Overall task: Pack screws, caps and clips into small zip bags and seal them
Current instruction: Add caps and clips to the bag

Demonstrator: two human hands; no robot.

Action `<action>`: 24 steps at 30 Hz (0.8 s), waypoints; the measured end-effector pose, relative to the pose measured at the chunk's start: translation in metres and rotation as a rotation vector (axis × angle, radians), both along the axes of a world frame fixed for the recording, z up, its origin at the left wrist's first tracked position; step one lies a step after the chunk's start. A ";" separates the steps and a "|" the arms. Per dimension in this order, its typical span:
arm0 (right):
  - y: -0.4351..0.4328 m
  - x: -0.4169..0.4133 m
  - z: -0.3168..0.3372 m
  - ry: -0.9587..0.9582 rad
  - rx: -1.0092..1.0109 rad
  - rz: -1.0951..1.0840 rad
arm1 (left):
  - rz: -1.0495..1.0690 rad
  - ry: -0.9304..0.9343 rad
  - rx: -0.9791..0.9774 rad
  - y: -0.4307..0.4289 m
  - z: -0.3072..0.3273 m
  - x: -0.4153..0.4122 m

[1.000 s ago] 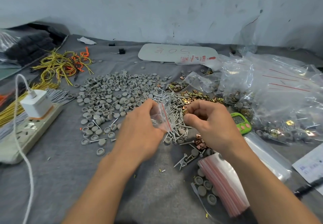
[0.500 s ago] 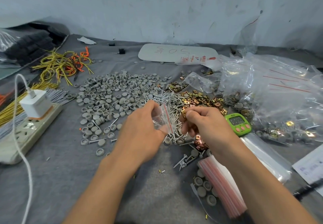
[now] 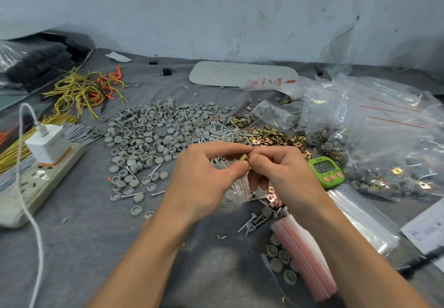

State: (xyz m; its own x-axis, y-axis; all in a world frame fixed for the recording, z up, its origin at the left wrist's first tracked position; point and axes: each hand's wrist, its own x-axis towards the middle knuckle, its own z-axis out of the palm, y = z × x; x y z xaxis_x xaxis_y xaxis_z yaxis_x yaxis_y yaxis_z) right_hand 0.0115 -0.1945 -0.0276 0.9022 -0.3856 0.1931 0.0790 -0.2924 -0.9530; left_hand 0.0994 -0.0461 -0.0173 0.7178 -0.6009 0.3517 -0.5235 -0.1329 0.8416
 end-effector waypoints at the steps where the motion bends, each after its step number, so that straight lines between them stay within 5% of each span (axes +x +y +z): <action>1: 0.000 0.000 0.001 -0.007 0.028 0.012 | -0.002 0.008 -0.012 0.000 -0.001 0.002; 10: 0.009 0.001 0.005 -0.069 0.228 0.031 | 0.035 0.085 -0.162 0.000 0.000 0.003; 20: 0.021 0.008 -0.003 -0.077 0.163 -0.146 | 0.401 -0.257 -0.033 -0.001 0.004 -0.013; 24: 0.019 0.007 -0.001 -0.080 0.210 -0.075 | 0.332 -0.144 -0.030 0.002 0.003 -0.006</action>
